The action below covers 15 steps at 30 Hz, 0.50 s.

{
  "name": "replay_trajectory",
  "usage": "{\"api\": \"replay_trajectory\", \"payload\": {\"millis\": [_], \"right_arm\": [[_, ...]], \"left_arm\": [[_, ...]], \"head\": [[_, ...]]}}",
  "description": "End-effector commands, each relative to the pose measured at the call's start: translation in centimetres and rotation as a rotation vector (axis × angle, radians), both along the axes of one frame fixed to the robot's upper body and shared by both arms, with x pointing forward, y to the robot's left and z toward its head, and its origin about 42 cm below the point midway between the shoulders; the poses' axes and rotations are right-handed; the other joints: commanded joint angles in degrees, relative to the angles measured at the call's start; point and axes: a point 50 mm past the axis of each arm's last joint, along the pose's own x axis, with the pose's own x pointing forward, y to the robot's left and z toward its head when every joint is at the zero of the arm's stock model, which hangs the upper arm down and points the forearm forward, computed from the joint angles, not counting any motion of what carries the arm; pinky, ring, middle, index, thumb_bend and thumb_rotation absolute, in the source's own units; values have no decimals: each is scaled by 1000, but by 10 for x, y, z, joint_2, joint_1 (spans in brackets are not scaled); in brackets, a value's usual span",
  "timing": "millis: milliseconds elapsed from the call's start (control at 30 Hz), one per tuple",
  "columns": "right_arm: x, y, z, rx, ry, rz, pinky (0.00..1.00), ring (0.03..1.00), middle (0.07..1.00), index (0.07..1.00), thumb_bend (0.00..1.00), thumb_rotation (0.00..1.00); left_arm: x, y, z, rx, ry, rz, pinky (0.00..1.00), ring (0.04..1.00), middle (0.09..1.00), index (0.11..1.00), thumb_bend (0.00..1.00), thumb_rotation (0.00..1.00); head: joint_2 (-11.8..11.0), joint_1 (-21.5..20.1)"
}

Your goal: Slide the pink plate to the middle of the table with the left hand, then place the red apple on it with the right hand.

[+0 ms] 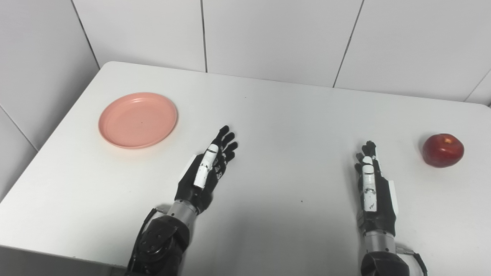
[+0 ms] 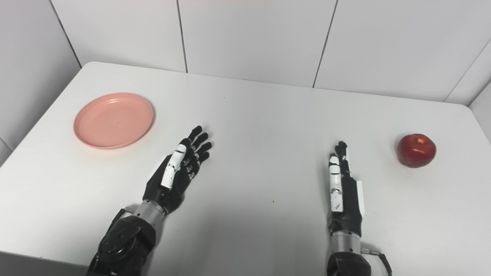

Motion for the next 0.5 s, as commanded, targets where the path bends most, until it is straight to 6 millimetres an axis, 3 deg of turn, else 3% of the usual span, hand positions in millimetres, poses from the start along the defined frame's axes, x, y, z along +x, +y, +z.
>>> {"api": "replay_trajectory", "payload": {"millis": [0, 133, 467], "right_arm": [[-2, -8, -4, 6, -36, -2, 999, 974, 982, 980, 264, 1000], [-2, -12, -7, 12, -37, 7, 1000, 985, 991, 989, 247, 1000], [-2, -13, -7, 43, -44, 21, 1000, 1000, 1000, 1000, 208, 1000]], "left_arm": [[-4, -6, -5, -7, 18, 20, 979, 959, 973, 957, 420, 1000], [-5, -14, -7, -3, 19, 25, 961, 950, 966, 947, 430, 1000], [-3, -19, -9, -4, 19, 12, 975, 960, 978, 973, 433, 1000]], "head": [[-7, 14], [-26, 48], [-35, 60]]}}
